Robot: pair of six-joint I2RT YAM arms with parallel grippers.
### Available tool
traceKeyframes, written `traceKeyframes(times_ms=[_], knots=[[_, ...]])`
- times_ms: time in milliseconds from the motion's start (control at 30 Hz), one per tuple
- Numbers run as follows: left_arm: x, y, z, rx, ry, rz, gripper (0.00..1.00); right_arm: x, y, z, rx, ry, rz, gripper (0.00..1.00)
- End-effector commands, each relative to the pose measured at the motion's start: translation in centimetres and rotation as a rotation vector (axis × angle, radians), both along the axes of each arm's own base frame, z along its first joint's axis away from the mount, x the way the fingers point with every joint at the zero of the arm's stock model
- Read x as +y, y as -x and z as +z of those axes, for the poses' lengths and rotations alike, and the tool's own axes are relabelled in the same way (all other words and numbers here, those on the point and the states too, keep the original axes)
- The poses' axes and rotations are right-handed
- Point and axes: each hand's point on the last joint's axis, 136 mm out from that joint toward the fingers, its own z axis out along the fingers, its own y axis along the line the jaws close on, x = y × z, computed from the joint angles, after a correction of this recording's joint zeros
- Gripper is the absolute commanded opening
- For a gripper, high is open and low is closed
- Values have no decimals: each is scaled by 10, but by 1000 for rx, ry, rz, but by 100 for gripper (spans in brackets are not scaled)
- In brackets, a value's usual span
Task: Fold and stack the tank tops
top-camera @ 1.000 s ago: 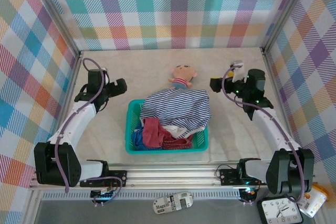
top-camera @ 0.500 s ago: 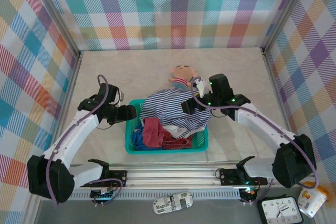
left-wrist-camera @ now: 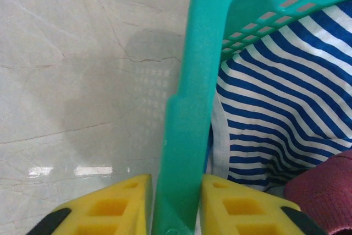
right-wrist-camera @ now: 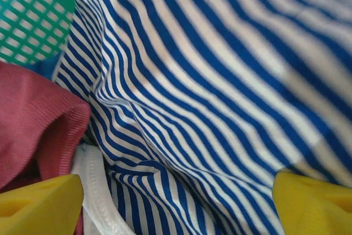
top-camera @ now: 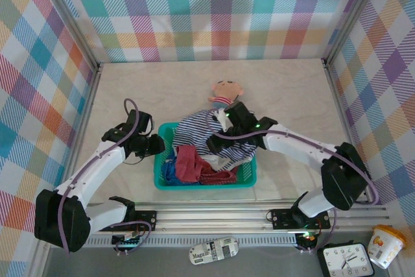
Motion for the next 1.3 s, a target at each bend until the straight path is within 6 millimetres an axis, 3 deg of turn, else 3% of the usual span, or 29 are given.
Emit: traceKeyframes(times_ms=[0, 167, 333, 500, 733, 933, 1267], knots=[[8, 2, -9, 9, -53, 20, 20, 2, -11, -7, 14, 31, -122, 88], [7, 4, -13, 28, -54, 13, 17, 11, -21, -26, -1, 50, -244, 88], [8, 3, -11, 21, -64, 0, 15, 13, -42, -27, -36, -39, -406, 80], [7, 2, -13, 37, -77, -25, 13, 21, -57, -22, -36, -115, -503, 64], [7, 2, -13, 30, -81, -37, 13, 17, -68, -30, -56, -64, -555, 40], [10, 0, -15, 30, -98, -26, 12, 22, -68, 7, -147, -141, -498, 9], [14, -10, -17, 37, -141, -7, 12, 14, -48, 26, -161, -143, -463, 6]])
